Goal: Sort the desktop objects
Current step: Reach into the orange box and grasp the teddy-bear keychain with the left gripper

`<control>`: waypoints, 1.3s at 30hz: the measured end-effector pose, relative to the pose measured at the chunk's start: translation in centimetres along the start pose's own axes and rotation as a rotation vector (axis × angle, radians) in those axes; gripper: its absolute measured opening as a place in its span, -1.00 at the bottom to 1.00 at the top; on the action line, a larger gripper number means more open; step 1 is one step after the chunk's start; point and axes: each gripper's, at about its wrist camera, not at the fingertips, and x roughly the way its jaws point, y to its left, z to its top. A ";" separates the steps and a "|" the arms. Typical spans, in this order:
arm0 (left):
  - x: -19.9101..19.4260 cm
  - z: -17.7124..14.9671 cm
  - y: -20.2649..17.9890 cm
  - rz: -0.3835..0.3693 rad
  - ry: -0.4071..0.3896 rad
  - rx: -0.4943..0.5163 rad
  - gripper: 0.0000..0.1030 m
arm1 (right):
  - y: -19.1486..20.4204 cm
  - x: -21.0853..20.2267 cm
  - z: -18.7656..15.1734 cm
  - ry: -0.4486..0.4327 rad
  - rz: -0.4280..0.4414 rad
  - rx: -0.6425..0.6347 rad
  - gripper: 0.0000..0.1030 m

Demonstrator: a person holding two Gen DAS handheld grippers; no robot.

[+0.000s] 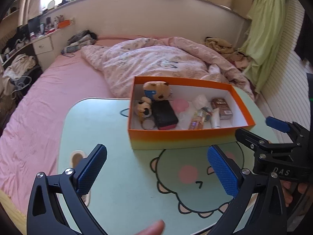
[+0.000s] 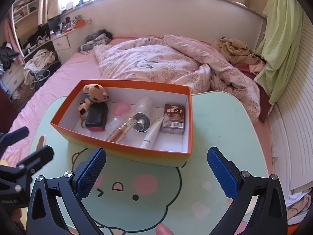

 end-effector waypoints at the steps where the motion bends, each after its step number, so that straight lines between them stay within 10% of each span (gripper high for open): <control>1: 0.2 0.0 0.1 0.010 0.008 0.006 0.99 | 0.2 0.0 0.0 0.002 -0.008 -0.001 1.00; 10: 0.1 -1.6 -2.4 0.124 -0.036 0.015 0.99 | 0.6 0.4 0.1 0.024 0.029 0.024 1.00; 17: 3.0 0.8 1.5 -0.220 0.112 -0.004 0.99 | -0.2 1.2 0.9 0.030 0.023 0.004 1.00; 22: 3.5 1.7 -1.3 -0.132 0.102 0.168 0.99 | -0.5 1.4 1.3 0.030 0.024 -0.001 1.00; 28: 3.4 3.3 -1.7 -0.195 0.158 0.120 0.98 | -0.7 1.7 1.2 0.034 0.062 0.003 1.00; 31: 3.5 4.2 -2.1 -0.175 0.149 0.106 0.37 | -0.9 1.5 1.1 0.024 0.061 0.010 1.00; 39: 7.7 6.8 -0.9 -0.055 0.122 0.154 -0.04 | -1.5 1.2 1.0 0.015 0.089 0.021 1.00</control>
